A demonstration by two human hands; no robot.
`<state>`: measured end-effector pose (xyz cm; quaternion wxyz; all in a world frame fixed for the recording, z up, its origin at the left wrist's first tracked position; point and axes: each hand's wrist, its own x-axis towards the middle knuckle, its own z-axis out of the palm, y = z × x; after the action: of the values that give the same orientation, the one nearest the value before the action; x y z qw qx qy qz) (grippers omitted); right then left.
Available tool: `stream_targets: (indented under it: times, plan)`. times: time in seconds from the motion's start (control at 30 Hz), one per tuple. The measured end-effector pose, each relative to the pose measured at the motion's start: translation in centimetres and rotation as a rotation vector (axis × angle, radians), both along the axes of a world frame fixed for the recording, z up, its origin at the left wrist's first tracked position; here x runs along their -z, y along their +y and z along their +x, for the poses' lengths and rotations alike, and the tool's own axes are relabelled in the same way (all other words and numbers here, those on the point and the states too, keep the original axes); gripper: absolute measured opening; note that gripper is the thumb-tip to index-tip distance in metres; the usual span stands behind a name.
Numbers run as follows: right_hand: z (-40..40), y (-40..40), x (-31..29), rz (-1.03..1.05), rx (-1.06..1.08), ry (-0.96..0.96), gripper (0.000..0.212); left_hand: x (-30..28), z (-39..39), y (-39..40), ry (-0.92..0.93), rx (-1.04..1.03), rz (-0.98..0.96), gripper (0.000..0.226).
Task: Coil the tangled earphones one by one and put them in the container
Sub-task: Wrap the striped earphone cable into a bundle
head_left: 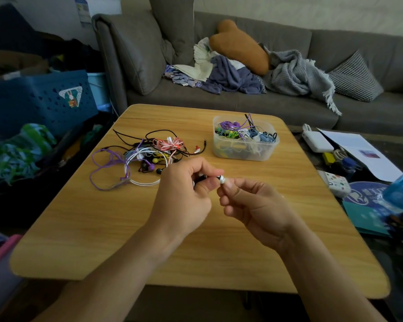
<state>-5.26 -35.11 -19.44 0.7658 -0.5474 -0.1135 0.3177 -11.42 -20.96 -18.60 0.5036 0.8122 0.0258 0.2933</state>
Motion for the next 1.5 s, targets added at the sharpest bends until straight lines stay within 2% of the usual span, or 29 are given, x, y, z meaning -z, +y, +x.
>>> stream_targets:
  times: [0.1,0.2,0.37,0.47,0.57,0.67,0.77,0.83,0.93,1.17,1.43,1.5]
  plan:
    - [-0.2,0.2,0.0,0.01,0.035,-0.076,0.019,0.3,0.1,0.0,-0.039,-0.058,0.074,0.024]
    - [-0.5,0.6,0.2,-0.02,0.129,-0.249,0.017,0.4,0.2,0.1,-0.025,-0.121,0.105,0.022]
    - [-0.9,0.9,-0.1,-0.13,0.238,-0.501,0.009,0.1,0.2,0.3,0.063,-0.152,0.029,0.029]
    - [-0.6,0.9,-0.2,-0.215,0.259,-0.657,0.008,-0.2,0.2,0.1,0.154,-0.124,-0.091,0.024]
    - [-0.3,0.7,0.1,-0.295,0.262,-0.809,0.01,-0.2,0.1,0.1,0.282,-0.072,-0.296,0.014]
    - [0.1,0.5,0.1,-0.326,0.233,-1.01,0.01,-0.1,0.1,0.3,0.364,-0.032,-0.489,0.016]
    - [0.6,0.3,0.0,-0.339,0.197,-1.127,0.01,0.2,0.2,0.3,0.412,-0.003,-0.67,0.015]
    - [0.7,0.2,0.0,-0.378,0.198,-1.103,0.01,0.3,0.2,0.2,0.418,0.013,-0.733,0.013]
    - [0.6,0.2,0.3,-0.342,0.189,-0.865,0.01,0.4,0.2,0.1,0.403,0.05,-0.724,0.008]
    - [1.2,-0.4,0.8,-0.172,0.117,-0.606,0.014,0.6,0.3,0.5,0.302,0.105,-0.528,0.012]
    - [1.2,-0.5,0.8,-0.128,0.139,-0.557,0.015,0.5,0.0,0.1,0.171,0.077,-0.26,0.014]
    - [1.2,-0.6,0.8,-0.119,0.152,-0.539,0.012,0.5,0.1,0.1,0.165,0.078,-0.251,0.013]
